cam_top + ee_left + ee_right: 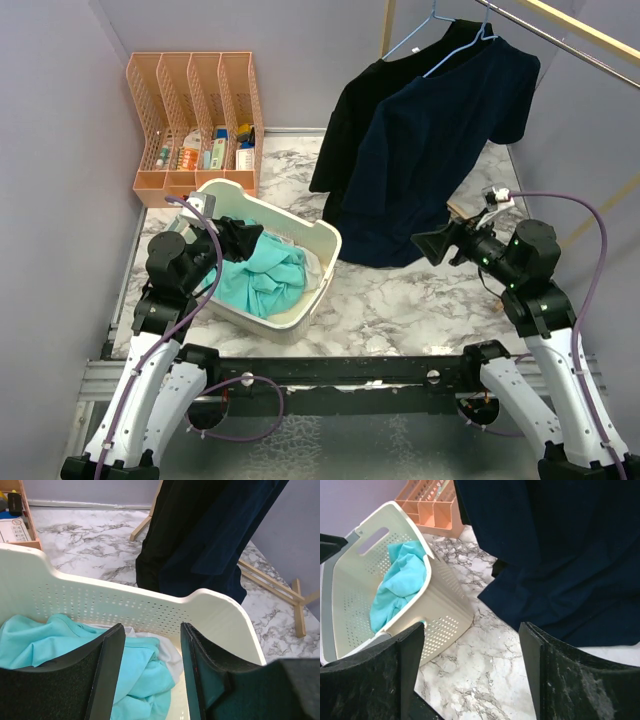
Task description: Remove the t-shirt from the hanger
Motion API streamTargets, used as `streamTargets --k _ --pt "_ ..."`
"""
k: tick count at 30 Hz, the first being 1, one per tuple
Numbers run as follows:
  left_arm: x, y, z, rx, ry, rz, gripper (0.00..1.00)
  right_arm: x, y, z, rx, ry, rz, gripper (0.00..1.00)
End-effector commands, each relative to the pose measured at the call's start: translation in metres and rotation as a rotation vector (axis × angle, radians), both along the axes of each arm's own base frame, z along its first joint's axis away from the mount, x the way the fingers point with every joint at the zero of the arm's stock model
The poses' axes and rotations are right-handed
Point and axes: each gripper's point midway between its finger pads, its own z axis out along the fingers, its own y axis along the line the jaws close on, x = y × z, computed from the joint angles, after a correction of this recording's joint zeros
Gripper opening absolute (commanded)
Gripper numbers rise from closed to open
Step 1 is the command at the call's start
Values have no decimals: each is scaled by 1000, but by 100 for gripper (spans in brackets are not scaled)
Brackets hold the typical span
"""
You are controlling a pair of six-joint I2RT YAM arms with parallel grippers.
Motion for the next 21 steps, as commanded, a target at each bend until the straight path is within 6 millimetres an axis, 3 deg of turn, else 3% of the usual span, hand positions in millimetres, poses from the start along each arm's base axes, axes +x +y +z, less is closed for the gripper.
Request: streamTargets --k 1,13,16,21 --pt "-4 -4 7 -15 -29 -23 51 1 -4 13 -28 -11 -12 79" --pt "-5 -3 9 -15 -38 -23 51 20 -6 36 -73 -8 -32 76" --pt "-5 -3 9 -15 -38 -22 51 23 -5 44 -59 -27 -35 83" --pt "-5 -4 9 -16 -37 -24 51 42 0 94 -17 -110 -34 81"
